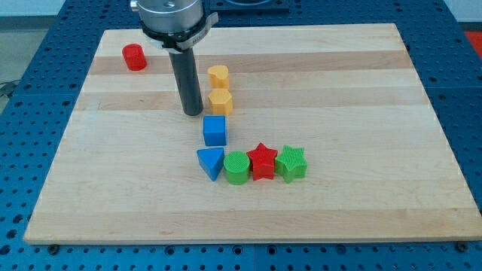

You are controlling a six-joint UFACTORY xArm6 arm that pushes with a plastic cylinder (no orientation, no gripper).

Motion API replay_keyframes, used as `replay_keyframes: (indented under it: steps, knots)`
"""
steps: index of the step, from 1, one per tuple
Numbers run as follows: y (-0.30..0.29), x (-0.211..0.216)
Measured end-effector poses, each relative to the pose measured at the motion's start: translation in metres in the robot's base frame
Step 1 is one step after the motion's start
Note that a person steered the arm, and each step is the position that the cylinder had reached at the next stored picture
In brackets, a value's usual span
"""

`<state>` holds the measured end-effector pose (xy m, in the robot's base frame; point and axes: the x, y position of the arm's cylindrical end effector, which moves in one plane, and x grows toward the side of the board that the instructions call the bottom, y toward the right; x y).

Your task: Place the yellow hexagon on the top right side of the yellow heart

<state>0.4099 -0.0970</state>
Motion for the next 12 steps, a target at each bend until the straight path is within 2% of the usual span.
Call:
replay_keyframes:
  steps: [3, 5, 6, 7, 9, 10, 11, 12]
  knots:
    - [0.083, -0.008]
    - [0.092, -0.007]
    - [0.08, 0.01]
    - [0.116, 0.019]
    - [0.151, 0.017]
    - [0.144, 0.008]
    - [0.131, -0.035]
    - [0.131, -0.057]
